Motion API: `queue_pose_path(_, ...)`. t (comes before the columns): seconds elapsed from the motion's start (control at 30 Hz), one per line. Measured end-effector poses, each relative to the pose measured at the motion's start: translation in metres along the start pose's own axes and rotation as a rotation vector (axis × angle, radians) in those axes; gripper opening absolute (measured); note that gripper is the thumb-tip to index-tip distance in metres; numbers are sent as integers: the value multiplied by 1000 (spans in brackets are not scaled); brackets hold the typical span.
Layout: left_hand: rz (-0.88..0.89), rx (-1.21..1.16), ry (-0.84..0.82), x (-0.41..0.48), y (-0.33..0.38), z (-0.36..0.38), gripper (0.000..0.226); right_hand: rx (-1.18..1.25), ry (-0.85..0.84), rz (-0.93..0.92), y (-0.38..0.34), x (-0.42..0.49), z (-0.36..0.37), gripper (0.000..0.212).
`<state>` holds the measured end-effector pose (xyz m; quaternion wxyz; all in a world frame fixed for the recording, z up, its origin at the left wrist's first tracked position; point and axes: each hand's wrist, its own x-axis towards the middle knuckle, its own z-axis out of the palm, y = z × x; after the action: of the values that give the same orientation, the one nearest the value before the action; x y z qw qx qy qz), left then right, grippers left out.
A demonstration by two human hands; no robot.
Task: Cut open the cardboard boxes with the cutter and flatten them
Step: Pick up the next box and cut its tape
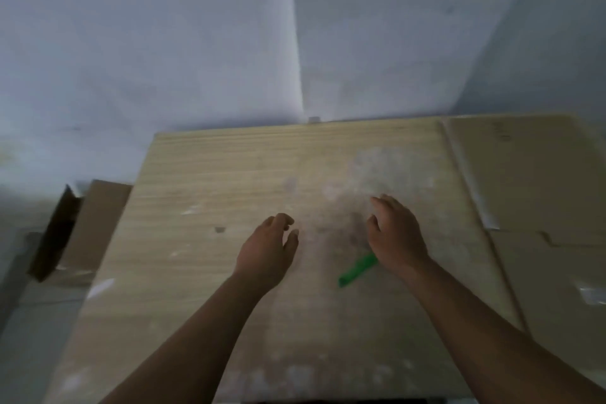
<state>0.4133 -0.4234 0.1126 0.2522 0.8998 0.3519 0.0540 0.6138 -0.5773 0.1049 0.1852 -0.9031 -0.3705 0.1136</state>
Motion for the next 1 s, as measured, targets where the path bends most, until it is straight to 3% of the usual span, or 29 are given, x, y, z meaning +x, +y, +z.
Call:
queue_pose_path(0.13,-63,51,21,-27,-94,-54,36,-24,-85,-60,-103,-15,41,52)
queue_pose_path(0.37,-115,63,58,-51,-192,-105,39,-152,-196,-173,-224,-22,85,76)
queue_pose_path(0.53,-193,34,143,-65,-243,-137,38,-202,-274,-294,-294,-9,114,59)
queue_pose_path(0.7,-324,-42,207,-92,-299,-165,34,-201,-337,-380,-363,-10,144,60)
queue_pose_path(0.87,-357,-79,189,-105,-367,-184,39,-190,-334,-392,-429,-26,187,60)
queue_pose_path(1.0,-279,-81,91,-108,-445,-207,38,-164,-296,-322,-493,-39,237,60)
